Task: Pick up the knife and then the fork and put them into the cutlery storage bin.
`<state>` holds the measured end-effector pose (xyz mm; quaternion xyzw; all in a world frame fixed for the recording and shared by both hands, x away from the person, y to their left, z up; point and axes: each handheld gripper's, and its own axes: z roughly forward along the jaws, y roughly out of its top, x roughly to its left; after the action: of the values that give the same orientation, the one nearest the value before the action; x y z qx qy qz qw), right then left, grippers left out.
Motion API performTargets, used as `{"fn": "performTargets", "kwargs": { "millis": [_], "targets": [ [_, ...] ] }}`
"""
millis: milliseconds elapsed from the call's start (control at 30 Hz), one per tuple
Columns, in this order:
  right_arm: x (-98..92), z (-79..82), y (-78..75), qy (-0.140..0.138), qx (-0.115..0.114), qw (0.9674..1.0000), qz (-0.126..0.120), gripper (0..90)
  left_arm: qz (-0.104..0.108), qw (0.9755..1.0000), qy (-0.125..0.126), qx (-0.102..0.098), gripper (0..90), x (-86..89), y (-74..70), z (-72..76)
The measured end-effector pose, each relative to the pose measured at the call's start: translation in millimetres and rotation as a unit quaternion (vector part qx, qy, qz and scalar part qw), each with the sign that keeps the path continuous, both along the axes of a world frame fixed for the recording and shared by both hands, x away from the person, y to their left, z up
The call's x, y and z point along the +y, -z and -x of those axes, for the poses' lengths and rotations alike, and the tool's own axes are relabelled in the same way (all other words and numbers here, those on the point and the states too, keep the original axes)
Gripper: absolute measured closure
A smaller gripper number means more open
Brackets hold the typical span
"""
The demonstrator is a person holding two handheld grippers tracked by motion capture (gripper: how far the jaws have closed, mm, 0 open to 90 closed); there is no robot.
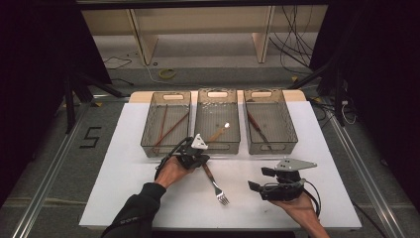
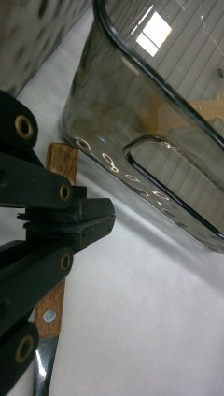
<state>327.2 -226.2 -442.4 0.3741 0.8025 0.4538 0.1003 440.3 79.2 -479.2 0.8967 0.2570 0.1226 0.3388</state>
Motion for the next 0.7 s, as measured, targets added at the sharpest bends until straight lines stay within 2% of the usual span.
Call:
{"fn": "performTargets", "kwargs": {
  "millis": [167, 267, 333, 400, 433, 700],
  "targets": [
    [-0.7, 0.0, -0.3, 0.0, 0.0, 1.0, -0.003, 27.5, -0.006, 1.0, 0.006, 0.002, 89.1, 0.0, -0.9, -0.6],
    [-0.8, 0.1, -0.3, 0.0, 0.0, 1.0, -0.003, 27.5, -0.002, 1.0, 0.006, 0.006, 89.2, 1.3, -0.8, -1.2],
    [-1.1, 0.0, -0.4, 0.0, 0.0, 1.0, -0.003, 27.5, -0.01, 0.9999, 0.009, 0.007, 89.2, 1.4, -1.8, -1.1],
    [-1.2, -0.2, -0.2, 0.0, 0.001, 1.0, -0.004, 27.5, -0.014, 0.9998, 0.012, 0.011, 89.2, 2.4, -2.6, -1.5],
    [-1.1, -0.2, -0.1, 0.0, 0.001, 1.0, -0.004, 27.5, -0.007, 0.9998, 0.009, 0.014, 89.2, 2.8, -2.0, -1.3],
    [-2.2, -0.2, -0.4, 0.001, 0.001, 1.0, -0.004, 27.5, -0.019, 0.9993, 0.011, 0.029, 89.2, 9.7, -4.5, -0.3]
  ]
}}
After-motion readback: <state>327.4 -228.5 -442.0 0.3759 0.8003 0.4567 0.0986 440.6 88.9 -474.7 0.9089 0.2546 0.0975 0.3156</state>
